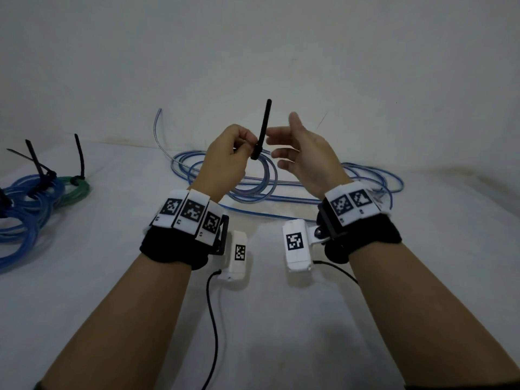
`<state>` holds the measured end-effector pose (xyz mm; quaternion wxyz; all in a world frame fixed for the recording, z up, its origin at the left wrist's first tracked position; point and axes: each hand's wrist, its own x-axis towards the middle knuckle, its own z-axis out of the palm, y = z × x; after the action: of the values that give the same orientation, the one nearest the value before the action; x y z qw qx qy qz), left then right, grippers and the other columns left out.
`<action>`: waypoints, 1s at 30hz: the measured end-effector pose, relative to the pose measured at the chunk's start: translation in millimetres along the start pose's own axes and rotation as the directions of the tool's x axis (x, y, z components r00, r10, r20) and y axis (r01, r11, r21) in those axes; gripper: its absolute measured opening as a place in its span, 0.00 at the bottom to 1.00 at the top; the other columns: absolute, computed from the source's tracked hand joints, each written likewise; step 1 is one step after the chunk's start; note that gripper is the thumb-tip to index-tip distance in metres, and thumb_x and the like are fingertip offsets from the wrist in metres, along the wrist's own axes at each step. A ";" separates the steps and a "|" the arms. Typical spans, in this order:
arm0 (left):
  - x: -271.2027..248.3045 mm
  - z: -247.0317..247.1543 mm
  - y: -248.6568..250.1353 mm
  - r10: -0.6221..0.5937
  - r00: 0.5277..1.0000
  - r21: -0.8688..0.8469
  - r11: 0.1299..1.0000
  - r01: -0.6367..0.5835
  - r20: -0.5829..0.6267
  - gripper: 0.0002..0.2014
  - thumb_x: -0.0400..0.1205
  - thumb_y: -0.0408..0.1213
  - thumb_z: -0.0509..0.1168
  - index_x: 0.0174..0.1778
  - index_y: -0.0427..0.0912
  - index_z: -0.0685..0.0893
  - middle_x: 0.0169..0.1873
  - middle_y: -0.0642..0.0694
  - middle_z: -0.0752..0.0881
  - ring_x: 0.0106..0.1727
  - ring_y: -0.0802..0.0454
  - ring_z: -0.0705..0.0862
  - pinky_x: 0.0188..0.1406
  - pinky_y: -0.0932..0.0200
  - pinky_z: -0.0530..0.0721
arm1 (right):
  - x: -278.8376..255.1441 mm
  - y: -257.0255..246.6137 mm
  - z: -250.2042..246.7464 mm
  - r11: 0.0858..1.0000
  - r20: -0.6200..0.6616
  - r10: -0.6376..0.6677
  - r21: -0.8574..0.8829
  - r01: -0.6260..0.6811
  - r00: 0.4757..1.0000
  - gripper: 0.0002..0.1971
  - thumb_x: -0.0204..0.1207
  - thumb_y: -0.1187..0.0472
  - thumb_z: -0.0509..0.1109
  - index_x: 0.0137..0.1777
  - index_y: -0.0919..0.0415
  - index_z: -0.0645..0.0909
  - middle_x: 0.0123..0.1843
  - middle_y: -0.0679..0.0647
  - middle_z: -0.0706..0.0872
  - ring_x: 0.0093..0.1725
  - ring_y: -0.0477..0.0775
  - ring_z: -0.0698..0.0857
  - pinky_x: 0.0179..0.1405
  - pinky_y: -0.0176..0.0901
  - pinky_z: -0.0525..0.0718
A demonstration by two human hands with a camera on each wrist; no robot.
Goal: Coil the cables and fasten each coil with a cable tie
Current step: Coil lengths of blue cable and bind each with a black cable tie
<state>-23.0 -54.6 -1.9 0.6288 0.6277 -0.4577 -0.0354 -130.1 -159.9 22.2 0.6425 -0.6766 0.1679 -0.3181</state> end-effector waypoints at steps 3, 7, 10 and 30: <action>1.9 -0.6 -0.6 -0.030 0.999 0.038 0.999 0.029 0.015 0.05 0.84 0.31 0.58 0.50 0.43 0.78 0.36 0.53 0.83 0.38 0.57 0.81 0.33 0.76 0.74 | -1.0 1.5 7.6 0.960 0.000 -0.143 -0.243 0.139 0.990 0.06 0.77 0.57 0.70 0.44 0.58 0.85 0.40 0.51 0.86 0.32 0.43 0.78 0.35 0.36 0.77; 1.0 -0.1 -2.4 0.022 0.995 0.119 0.992 -0.033 0.093 0.07 0.84 0.32 0.58 0.51 0.39 0.81 0.37 0.54 0.82 0.42 0.56 0.80 0.44 0.68 0.76 | 2.8 -1.9 10.0 0.922 -0.043 -0.204 -0.345 0.177 0.978 0.04 0.76 0.63 0.71 0.39 0.60 0.82 0.35 0.51 0.83 0.27 0.37 0.75 0.28 0.25 0.73; -0.6 0.1 -4.2 0.065 0.987 0.095 0.992 -0.079 0.147 0.05 0.85 0.33 0.57 0.46 0.41 0.78 0.34 0.55 0.79 0.38 0.54 0.74 0.41 0.58 0.72 | 6.5 -5.1 11.6 0.944 -0.100 -0.110 -0.321 0.073 0.989 0.06 0.77 0.64 0.68 0.38 0.61 0.80 0.34 0.51 0.81 0.29 0.39 0.75 0.25 0.23 0.72; 0.9 0.3 -5.7 0.188 0.952 0.212 0.947 -0.241 0.241 0.05 0.84 0.33 0.59 0.52 0.38 0.77 0.41 0.55 0.78 0.41 0.68 0.76 0.39 0.80 0.70 | 13.4 -10.7 18.7 0.986 -0.085 0.147 -0.062 -0.153 0.985 0.09 0.78 0.65 0.68 0.37 0.67 0.80 0.34 0.60 0.82 0.30 0.53 0.81 0.28 0.38 0.82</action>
<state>-19.6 -56.5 -6.2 0.4949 0.6372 -0.5905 0.0206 -110.0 -152.8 36.0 0.6338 -0.6704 0.2549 -0.2897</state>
